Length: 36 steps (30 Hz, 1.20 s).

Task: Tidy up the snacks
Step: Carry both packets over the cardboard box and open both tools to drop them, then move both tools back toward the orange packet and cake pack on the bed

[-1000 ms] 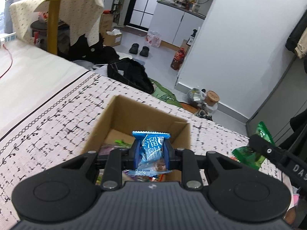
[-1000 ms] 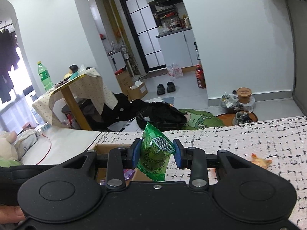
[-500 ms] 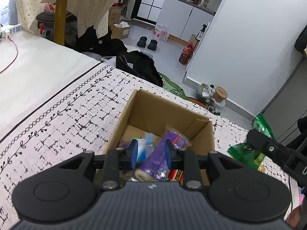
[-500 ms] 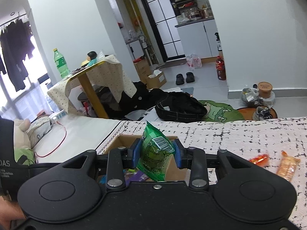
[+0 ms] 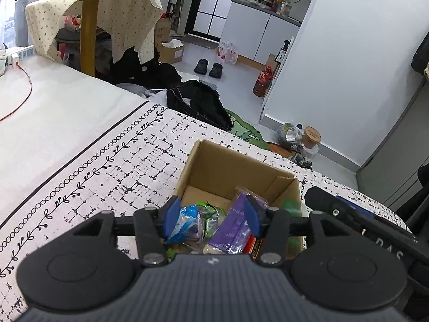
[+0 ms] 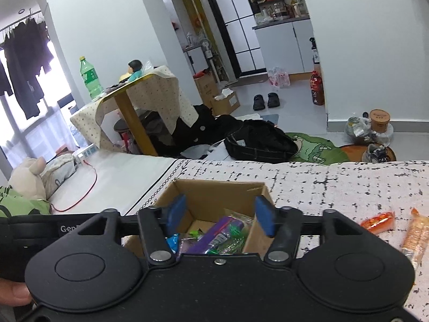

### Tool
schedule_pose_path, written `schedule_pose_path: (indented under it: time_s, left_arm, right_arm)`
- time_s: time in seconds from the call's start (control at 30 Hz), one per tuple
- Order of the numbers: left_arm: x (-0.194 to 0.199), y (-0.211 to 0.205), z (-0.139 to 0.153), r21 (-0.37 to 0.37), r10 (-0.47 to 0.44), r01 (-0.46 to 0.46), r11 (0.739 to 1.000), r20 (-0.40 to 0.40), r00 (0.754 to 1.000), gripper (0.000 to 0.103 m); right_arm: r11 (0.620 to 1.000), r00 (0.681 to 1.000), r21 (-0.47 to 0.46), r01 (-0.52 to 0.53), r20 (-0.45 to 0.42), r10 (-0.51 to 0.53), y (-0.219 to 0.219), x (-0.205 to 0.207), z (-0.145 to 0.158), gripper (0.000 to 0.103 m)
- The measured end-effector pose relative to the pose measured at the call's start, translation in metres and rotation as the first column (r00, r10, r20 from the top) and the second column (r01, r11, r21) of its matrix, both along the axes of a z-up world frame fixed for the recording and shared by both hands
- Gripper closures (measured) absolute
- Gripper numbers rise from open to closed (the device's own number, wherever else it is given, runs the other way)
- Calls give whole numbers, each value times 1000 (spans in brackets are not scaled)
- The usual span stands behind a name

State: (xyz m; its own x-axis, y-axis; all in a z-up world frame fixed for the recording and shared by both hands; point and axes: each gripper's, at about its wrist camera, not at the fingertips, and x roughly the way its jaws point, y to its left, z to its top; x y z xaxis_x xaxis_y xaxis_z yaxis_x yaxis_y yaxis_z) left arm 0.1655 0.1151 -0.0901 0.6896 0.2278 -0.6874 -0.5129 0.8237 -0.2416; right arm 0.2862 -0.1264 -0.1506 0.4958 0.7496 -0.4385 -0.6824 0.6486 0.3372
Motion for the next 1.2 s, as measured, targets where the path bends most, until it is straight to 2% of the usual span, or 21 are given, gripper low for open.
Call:
schedule_pose_path:
  time_s: [0.07,0.2,0.27,0.5,0.7,0.77,0.87,1.2]
  left_arm:
    - [1,-3,0,3,-9,9,1000,-3,1000,49]
    - [6,-11,2,15,-23,23,1000,-16,1000,36]
    - [8,-14,3,10,-28,28,1000,-16,999,33]
    - [11,-27,4,28,-28,28,999,-23,999,23]
    - [14,-42,7,40,-52,53,998,-13,999,10]
    - [16,-48,9,45,-66,66,997,1,998,6]
    - [19,-57,13,55,-90,89,994,19,996,0]
    - [29,-81,11,57,-117,115,992,24,993,0]
  right_arm:
    - [1000,1000,3,15,-8,-15,-5,1,2,39]
    - [999,999,13,53,-2,-53,-22,2,5,26]
    - [998,998,12,65,1,-65,-30,3,6,21]
    - [994,994,12,111,-4,-110,-55,5,4,12]
    - [988,988,13,156,-2,-156,-76,3,0,5]
    - [986,986,14,169,-5,-168,-83,4,-1,0]
    - [984,984,13,177,-12,-177,-94,4,-2,0]
    - [969,969,-9,246,-26,-246,-125,6,-11,0]
